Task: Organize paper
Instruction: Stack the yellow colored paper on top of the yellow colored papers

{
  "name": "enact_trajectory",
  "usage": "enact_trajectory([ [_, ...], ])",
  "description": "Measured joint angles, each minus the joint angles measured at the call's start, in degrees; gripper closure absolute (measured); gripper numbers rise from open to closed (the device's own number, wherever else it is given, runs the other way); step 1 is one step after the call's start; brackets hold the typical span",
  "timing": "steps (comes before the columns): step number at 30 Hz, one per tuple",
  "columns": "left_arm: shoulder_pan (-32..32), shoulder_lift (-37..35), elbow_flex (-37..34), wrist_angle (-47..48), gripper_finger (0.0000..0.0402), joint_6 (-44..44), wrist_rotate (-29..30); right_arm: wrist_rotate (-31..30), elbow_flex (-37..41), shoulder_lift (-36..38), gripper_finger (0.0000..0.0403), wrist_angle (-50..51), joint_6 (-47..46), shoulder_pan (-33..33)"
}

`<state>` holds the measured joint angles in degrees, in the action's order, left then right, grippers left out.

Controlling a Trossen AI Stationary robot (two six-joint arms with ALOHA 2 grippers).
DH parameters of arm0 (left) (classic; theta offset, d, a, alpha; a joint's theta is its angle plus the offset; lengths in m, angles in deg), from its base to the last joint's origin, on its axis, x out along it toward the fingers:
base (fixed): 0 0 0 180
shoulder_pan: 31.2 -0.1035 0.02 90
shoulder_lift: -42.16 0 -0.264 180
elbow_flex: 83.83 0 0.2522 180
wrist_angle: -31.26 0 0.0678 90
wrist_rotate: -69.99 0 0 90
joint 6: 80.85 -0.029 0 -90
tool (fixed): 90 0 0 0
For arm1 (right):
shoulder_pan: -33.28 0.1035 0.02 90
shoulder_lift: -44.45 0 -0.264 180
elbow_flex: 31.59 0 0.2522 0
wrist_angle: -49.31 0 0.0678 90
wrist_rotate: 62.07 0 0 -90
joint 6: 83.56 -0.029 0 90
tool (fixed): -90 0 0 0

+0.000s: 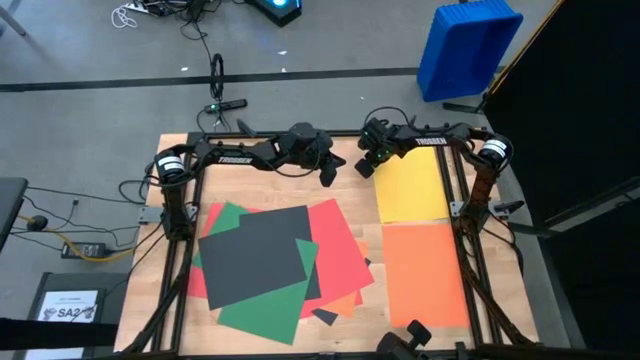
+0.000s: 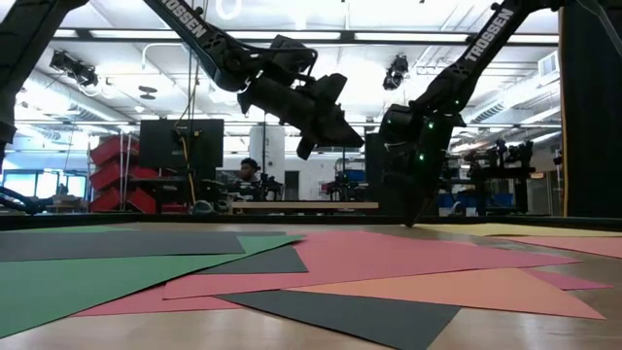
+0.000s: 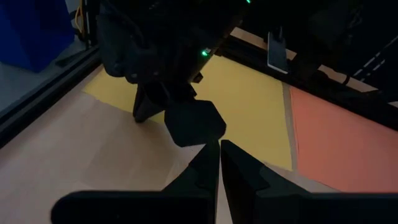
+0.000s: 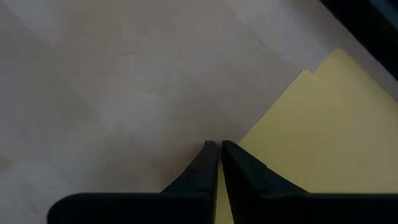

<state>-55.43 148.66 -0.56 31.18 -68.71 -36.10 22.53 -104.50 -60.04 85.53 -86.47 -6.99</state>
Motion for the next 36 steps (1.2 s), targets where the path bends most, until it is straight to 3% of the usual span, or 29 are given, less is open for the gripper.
enact_trajectory([
  [19,0.40,0.00,0.00,0.04,0.0402,0.07,0.01,-1.57,0.24,2.71,0.0403,-0.22,0.59,-0.99],
  [30,0.39,0.00,0.00,-0.07,0.0402,-0.06,0.00,1.34,0.18,18.01,0.0403,9.61,3.99,1.05],
  [36,0.37,0.00,0.00,-0.07,0.0402,-0.09,-0.87,6.20,2.00,29.09,0.0403,21.16,8.07,7.15],
])
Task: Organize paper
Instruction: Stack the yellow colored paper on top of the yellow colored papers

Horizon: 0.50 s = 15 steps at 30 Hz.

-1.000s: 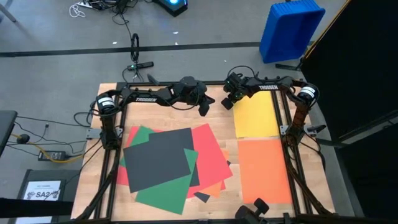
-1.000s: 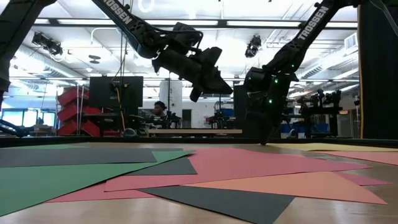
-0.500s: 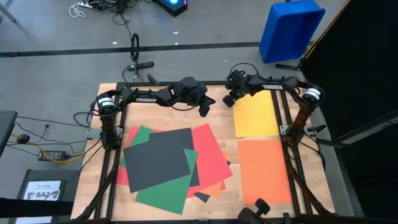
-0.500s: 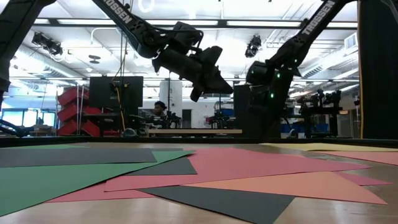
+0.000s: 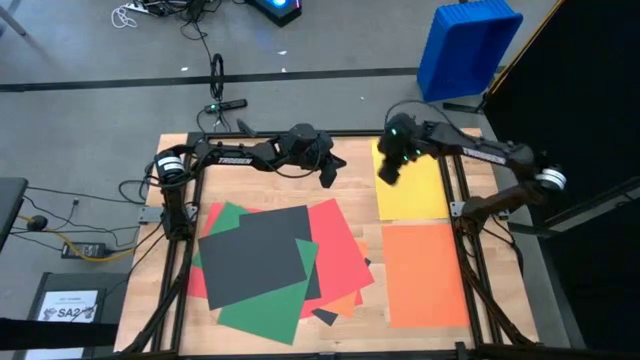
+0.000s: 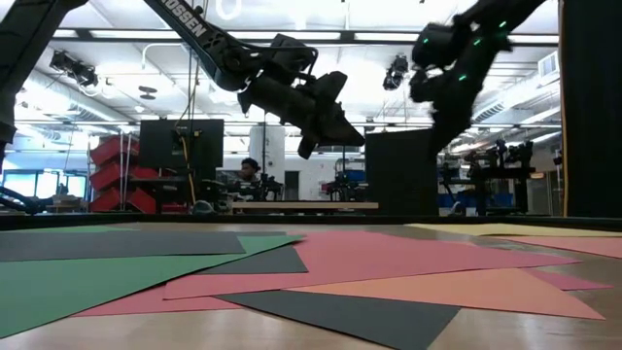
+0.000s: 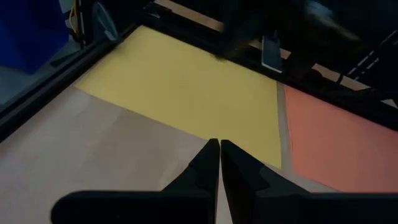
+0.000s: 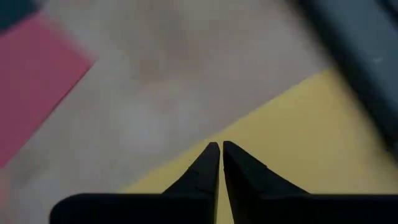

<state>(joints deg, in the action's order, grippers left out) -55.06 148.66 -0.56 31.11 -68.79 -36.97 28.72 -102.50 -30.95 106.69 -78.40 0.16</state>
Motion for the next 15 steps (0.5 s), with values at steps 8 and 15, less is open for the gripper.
enact_trajectory([
  [8,0.41,0.00,0.00,-0.07,0.0402,-0.04,-0.22,5.34,12.99,8.21,0.0403,9.48,-4.27,10.59],
  [15,1.11,0.00,-0.02,-0.42,0.0402,-0.07,-0.76,5.46,14.15,8.02,0.0403,9.22,-10.52,15.41],
])
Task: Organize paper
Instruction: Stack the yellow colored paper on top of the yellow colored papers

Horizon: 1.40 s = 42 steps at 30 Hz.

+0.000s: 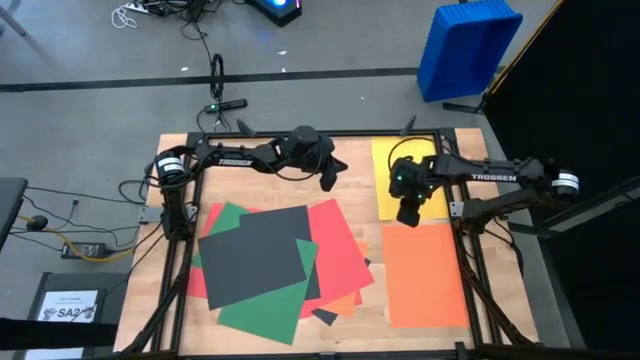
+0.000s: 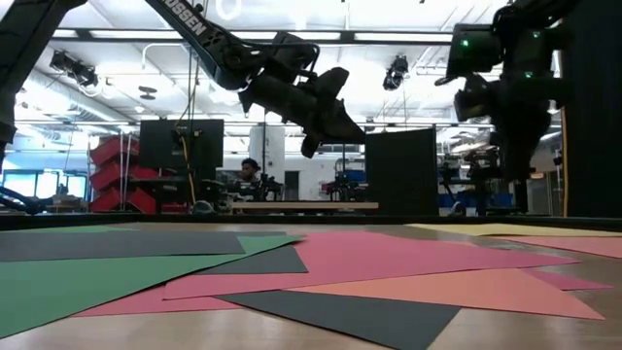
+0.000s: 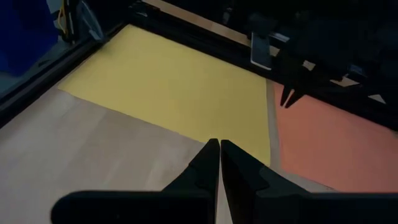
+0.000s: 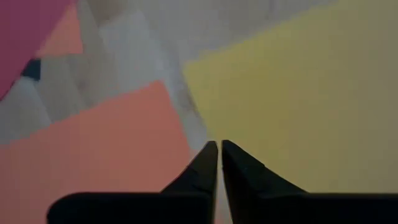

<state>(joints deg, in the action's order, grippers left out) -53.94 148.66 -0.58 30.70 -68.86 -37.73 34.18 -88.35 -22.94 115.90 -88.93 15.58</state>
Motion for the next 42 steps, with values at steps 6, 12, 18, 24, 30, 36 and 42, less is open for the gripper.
enact_trajectory([
  [6,0.26,0.00,0.00,-0.07,0.0402,-0.02,-0.53,-0.05,0.04,-0.01,0.0403,6.33,-19.82,0.31],
  [12,0.28,0.00,0.00,-1.09,0.0402,0.00,-0.08,-3.99,0.69,-0.01,0.0403,8.42,-32.10,3.61],
  [18,0.31,0.00,0.00,-1.07,0.0402,0.00,-0.06,-3.84,3.98,-0.01,0.0403,5.45,-36.68,6.59],
  [24,0.31,0.00,0.00,-1.44,0.0402,-0.89,-0.03,-3.53,9.02,-0.08,0.0403,4.27,-42.74,7.90],
  [30,0.31,0.00,0.00,-1.68,0.0402,-1.44,-0.01,-3.56,12.55,-0.06,0.0403,2.33,-45.51,7.83],
  [36,0.31,0.00,0.00,-1.68,0.0402,-1.46,-0.01,-3.66,14.16,-0.06,0.0403,0.43,-45.57,6.14],
  [42,0.31,0.00,0.00,-1.67,0.0402,-1.46,-0.01,-4.99,15.08,-0.12,0.0403,-1.37,-44.94,3.15],
])
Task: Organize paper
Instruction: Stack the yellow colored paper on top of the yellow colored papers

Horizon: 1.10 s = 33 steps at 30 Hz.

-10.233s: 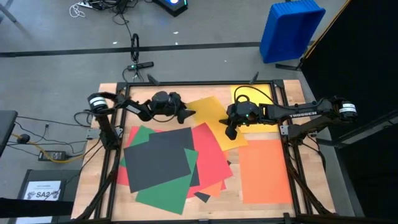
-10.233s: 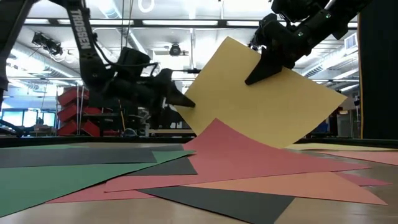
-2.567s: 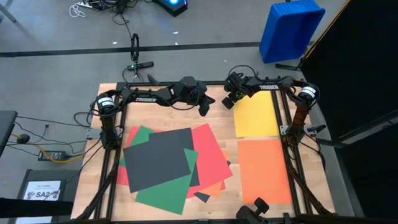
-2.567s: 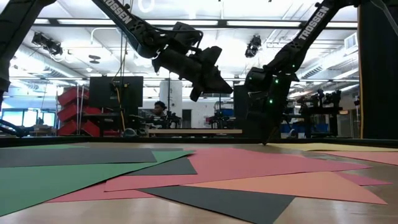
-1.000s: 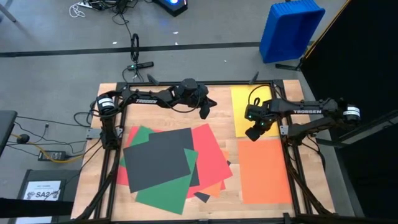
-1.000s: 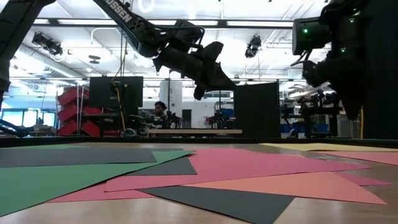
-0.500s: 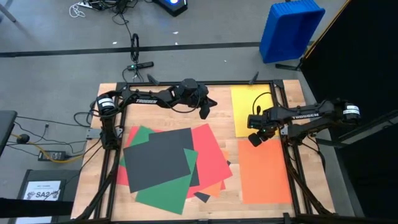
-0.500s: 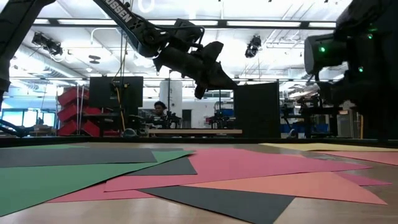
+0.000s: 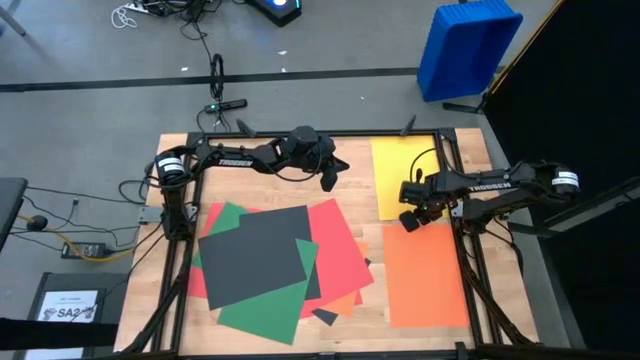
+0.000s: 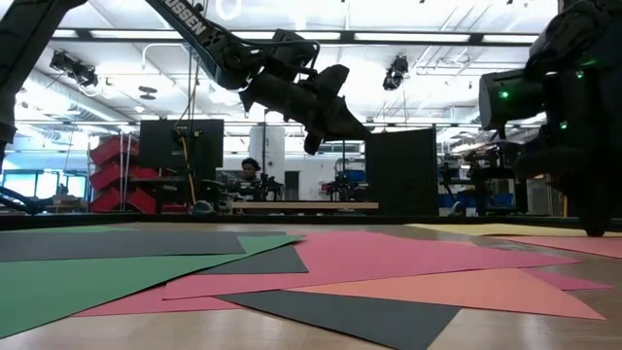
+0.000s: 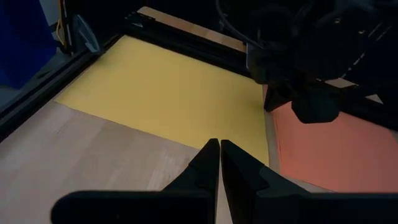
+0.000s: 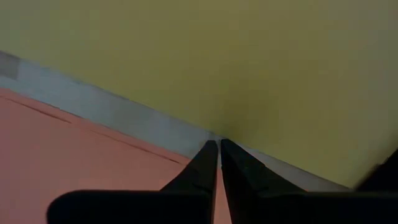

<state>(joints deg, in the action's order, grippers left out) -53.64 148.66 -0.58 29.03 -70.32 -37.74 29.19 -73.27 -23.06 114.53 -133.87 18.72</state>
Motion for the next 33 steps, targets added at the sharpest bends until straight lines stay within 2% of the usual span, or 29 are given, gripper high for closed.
enact_trajectory([
  [12,0.00,0.00,0.00,0.03,0.0402,0.13,0.01,0.05,0.31,0.00,0.0403,-0.46,3.20,-4.22],
  [33,0.11,0.00,0.00,0.07,0.0402,0.21,0.00,-2.06,0.35,-0.07,0.0403,-0.20,3.55,-4.40],
])
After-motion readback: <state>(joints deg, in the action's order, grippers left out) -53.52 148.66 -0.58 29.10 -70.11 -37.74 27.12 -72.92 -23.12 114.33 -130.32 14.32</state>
